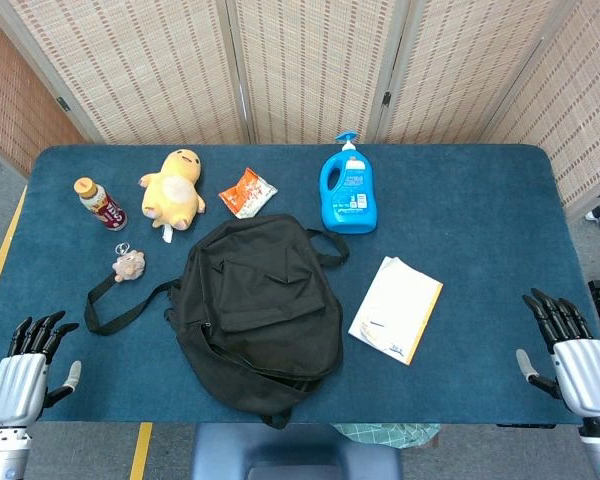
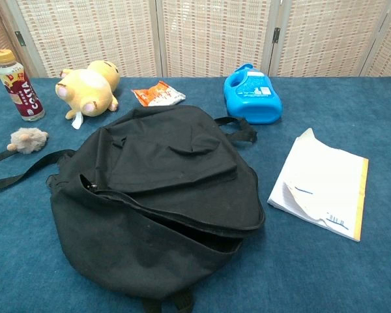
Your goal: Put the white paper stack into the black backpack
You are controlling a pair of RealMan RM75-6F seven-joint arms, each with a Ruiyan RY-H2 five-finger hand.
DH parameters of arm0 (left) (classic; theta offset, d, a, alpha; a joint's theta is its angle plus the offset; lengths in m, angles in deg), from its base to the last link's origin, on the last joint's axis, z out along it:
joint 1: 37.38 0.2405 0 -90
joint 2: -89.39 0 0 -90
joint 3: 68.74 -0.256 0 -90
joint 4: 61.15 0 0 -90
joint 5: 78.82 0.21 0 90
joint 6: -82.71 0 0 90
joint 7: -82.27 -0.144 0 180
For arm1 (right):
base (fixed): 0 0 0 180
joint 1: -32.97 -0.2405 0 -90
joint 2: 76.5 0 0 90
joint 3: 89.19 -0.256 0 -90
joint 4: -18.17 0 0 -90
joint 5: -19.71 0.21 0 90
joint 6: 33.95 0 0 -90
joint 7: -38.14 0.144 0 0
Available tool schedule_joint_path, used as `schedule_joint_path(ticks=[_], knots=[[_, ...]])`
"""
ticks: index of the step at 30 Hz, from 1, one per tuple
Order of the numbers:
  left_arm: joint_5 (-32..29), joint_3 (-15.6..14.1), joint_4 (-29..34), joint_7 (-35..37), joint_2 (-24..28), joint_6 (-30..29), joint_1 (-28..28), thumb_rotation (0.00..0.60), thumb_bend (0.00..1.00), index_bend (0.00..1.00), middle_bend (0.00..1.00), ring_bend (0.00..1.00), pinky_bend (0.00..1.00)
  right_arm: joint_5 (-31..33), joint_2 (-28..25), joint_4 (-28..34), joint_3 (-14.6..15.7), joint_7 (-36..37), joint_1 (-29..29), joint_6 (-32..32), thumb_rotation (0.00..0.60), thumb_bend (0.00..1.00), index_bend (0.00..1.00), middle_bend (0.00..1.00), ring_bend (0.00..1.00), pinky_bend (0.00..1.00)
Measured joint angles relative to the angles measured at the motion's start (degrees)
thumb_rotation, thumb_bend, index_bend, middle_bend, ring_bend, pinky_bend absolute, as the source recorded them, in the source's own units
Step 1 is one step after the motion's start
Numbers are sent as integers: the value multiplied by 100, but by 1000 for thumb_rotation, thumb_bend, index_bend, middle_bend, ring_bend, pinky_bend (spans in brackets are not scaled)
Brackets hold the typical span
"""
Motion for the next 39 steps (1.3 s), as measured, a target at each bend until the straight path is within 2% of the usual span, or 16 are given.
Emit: schedule_joint_path(ticks=[11, 20, 28, 36, 39], knots=[[5, 44, -77, -121, -49, -76, 19, 600, 482, 258, 137, 122, 0, -205, 20, 6, 8, -63, 47, -36, 600, 468, 56, 67, 99, 78], [88, 31, -68, -69, -73, -77, 4, 600, 482, 258, 137, 122, 0, -405, 504, -351, -78, -436, -166, 170, 600, 468, 56, 83, 113, 79], [79, 10, -36, -41, -67, -75, 29, 600, 482, 258, 137, 122, 0, -460, 1513, -1523, -205, -659, -588, 671, 600, 468, 56, 79, 86, 51], [57, 0, 7, -72, -45, -25, 24, 600, 482, 258, 136, 122, 0, -457, 2661, -3190, -244, -307, -1050, 1191, 600, 468, 51, 53, 60, 0], [49, 0, 22, -77, -38, -3, 16, 600, 482, 258, 135, 122, 0, -451, 2922, -3573, -232, -136, -1187, 1350, 600, 468, 35, 44, 48, 0]])
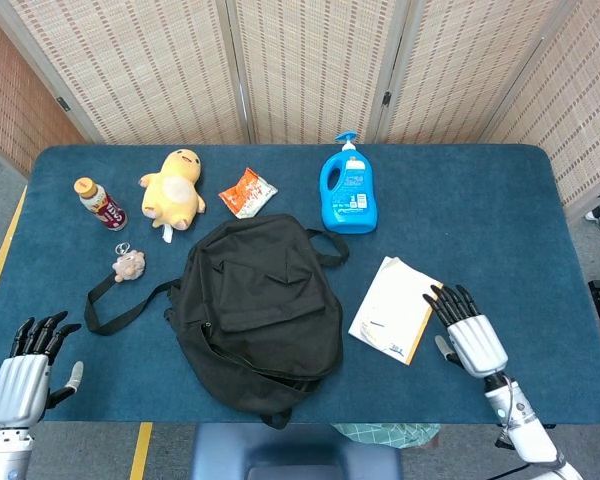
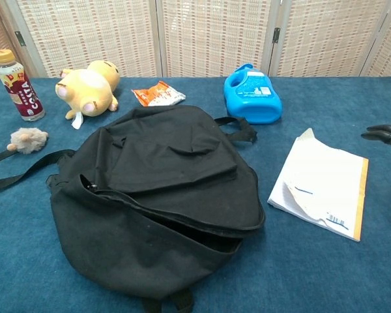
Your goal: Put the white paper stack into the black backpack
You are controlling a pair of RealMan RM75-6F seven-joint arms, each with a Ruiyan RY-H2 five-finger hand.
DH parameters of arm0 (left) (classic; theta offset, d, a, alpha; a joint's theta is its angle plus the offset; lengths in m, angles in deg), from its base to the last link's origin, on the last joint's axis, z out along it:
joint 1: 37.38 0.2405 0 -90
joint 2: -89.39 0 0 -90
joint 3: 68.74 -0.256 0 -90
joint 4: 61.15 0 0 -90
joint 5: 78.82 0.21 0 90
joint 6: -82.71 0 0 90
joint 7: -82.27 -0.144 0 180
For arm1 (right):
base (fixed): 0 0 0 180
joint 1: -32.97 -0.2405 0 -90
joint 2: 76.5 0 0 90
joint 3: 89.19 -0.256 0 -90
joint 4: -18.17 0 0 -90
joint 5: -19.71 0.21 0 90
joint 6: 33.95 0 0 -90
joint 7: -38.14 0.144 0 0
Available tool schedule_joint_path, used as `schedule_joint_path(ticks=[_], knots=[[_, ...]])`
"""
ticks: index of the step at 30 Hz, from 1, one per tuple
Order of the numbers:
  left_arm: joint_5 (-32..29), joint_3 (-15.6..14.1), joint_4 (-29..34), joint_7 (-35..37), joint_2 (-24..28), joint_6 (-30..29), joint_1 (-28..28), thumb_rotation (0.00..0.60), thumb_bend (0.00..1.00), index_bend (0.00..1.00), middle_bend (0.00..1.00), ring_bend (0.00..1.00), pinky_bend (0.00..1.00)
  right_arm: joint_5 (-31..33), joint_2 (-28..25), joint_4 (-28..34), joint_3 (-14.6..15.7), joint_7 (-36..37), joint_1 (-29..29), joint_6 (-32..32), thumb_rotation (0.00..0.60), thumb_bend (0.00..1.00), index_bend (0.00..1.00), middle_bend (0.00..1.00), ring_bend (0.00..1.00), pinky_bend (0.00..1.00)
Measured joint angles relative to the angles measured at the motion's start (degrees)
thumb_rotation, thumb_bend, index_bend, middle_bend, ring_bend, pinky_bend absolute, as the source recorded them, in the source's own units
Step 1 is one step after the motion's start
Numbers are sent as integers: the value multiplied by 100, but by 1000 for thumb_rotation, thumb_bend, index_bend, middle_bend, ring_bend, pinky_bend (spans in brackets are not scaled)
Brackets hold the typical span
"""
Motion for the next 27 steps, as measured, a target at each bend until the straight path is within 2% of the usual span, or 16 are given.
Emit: schedule_joint_path(ticks=[6, 12, 18, 27], knots=[[-70, -8, 13, 15, 20, 79, -4, 600, 482, 257, 132, 121, 0, -2, 444, -759, 125, 148, -207, 334, 600, 467, 15, 31, 28, 0], [-88, -5, 3, 15, -2, 120, -24, 600, 481, 256, 129, 119, 0, 30, 714, -1228, 225, 301, -324, 491, 600, 467, 13, 28, 22, 0], [-98, -4, -12, 28, -3, 122, -22, 600, 481, 256, 129, 118, 0, 40, 894, -1494, 284, 412, -438, 518, 600, 467, 13, 28, 21, 0], [-126, -15, -49, 61, -18, 157, -19, 600, 482, 256, 128, 117, 0, 71, 991, -1538, 326, 356, -564, 576, 600, 467, 12, 28, 25, 0]])
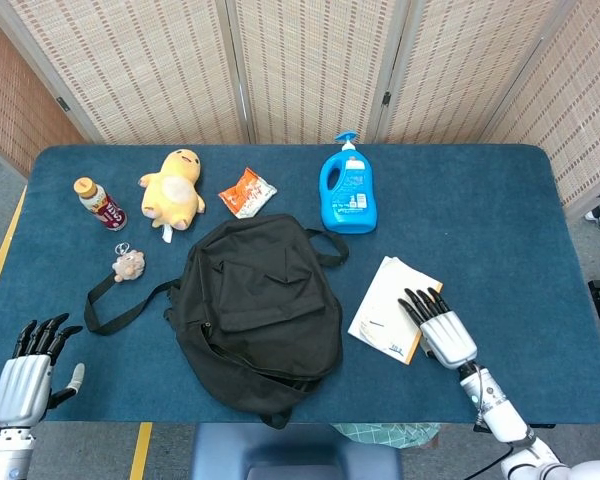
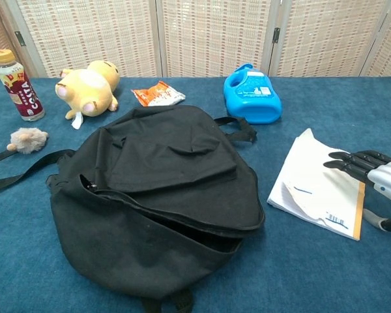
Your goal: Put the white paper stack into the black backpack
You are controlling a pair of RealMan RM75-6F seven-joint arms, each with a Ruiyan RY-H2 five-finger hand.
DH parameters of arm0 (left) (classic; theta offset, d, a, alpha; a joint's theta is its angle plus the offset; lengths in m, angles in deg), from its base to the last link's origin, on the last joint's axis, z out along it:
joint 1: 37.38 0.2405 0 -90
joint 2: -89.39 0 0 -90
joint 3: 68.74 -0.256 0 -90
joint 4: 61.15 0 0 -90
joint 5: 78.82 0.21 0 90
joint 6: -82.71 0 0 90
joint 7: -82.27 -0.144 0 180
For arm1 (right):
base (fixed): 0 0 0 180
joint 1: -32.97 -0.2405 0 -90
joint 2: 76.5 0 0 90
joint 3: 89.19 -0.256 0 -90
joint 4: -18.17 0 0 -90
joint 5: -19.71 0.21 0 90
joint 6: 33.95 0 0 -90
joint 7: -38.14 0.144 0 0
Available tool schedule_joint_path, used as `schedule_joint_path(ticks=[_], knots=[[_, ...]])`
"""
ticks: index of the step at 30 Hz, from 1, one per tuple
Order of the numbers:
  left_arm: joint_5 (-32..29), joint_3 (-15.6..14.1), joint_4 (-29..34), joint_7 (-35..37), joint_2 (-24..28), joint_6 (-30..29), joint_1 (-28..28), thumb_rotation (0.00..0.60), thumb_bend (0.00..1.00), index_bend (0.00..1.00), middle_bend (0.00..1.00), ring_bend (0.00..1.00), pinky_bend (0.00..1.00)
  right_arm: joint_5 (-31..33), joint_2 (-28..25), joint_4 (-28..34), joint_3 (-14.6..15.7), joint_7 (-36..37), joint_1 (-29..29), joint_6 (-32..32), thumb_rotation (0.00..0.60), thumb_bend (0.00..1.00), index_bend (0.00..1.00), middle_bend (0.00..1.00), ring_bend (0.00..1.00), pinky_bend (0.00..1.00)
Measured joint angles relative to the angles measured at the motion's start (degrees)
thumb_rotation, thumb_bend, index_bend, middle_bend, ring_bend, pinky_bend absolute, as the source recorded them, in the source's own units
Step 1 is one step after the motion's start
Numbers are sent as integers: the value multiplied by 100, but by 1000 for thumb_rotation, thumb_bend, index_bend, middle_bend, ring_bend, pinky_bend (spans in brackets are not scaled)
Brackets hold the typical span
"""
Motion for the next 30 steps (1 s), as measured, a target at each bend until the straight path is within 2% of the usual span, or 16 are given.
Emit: schedule_joint_path(ticks=[16, 30], knots=[[1, -15, -91, 125, -7, -32, 39, 600, 481, 255, 128, 117, 0, 128, -285, 742, -178, -204, -262, -49, 600, 468, 12, 52, 53, 0], [-40, -1, -131, 165, -33, 26, 21, 600, 482, 255, 128, 117, 0, 249, -103, 918, -441, -320, -662, 25, 600, 467, 15, 84, 80, 0]])
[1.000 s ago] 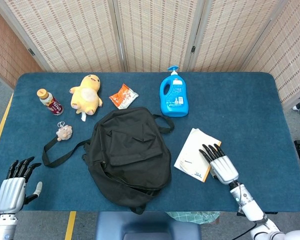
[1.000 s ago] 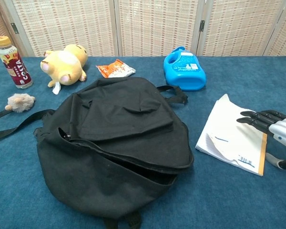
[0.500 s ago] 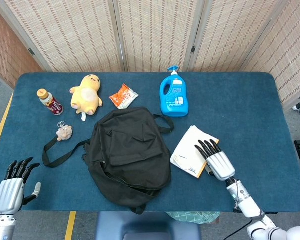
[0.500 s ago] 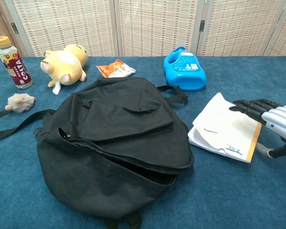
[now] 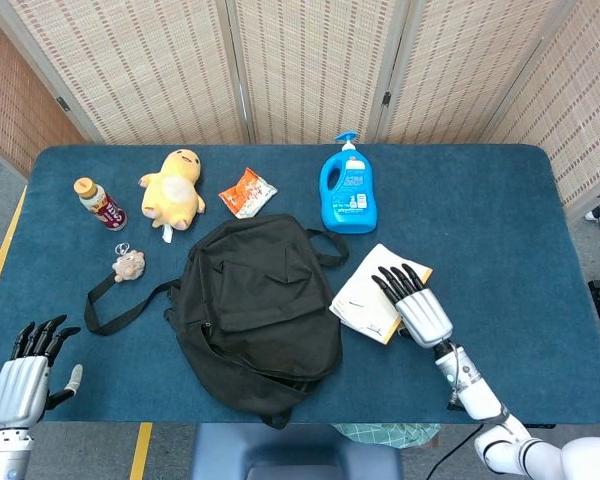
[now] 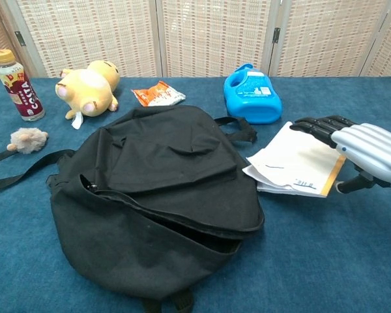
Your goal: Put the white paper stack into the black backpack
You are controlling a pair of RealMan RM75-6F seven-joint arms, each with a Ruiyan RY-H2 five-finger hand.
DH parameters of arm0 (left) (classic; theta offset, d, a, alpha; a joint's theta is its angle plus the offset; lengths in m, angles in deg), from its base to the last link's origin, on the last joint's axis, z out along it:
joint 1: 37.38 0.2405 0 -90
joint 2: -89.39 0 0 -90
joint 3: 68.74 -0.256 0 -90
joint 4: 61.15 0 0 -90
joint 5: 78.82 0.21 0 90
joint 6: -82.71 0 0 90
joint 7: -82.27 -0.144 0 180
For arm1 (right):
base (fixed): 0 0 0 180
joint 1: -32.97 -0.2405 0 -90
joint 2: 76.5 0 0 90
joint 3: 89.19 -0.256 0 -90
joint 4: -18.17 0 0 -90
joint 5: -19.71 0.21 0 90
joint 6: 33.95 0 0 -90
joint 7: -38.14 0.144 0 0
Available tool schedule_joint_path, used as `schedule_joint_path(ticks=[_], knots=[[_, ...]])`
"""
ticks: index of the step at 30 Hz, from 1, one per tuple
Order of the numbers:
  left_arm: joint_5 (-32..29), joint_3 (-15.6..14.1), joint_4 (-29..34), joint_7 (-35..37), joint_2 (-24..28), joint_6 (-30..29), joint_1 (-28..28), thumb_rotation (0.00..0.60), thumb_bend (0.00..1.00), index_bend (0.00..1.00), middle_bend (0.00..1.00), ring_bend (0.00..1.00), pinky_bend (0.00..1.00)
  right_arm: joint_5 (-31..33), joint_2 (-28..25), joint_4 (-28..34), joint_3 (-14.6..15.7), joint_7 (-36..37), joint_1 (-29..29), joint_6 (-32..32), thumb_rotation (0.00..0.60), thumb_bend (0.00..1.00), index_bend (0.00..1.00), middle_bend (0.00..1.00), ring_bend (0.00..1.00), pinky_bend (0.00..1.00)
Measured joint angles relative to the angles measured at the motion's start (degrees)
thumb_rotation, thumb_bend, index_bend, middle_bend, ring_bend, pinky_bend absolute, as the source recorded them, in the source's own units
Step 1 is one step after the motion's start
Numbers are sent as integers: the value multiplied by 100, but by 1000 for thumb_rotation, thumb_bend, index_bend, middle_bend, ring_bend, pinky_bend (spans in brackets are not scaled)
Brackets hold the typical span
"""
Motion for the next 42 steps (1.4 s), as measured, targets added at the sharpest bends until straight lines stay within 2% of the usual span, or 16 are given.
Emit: schedule_joint_path(ticks=[7, 11, 18, 26, 42], knots=[[-30, 6, -8, 36, 15, -21, 22, 600, 482, 255, 128, 117, 0, 0, 31, 84, -35, -42, -65, -114, 600, 468, 94, 104, 87, 0], [-43, -3, -2, 14, 5, 19, 14, 600, 482, 255, 126, 117, 0, 4, 44, 105, -46, -13, -41, -267, 600, 467, 232, 119, 84, 0], [-53, 7, 3, 4, 1, 21, 9, 600, 481, 254, 126, 117, 0, 49, 184, -33, -85, 50, -10, -440, 600, 467, 361, 183, 96, 4], [-69, -6, 6, -8, 6, 45, 12, 600, 480, 254, 125, 117, 0, 64, 311, -189, -106, 112, -7, -582, 600, 385, 512, 289, 150, 41], [-32, -19, -16, 48, 25, 19, 27, 600, 478, 254, 125, 117, 0, 99, 372, -476, 24, -80, 55, -516, 600, 386, 663, 371, 207, 70]])
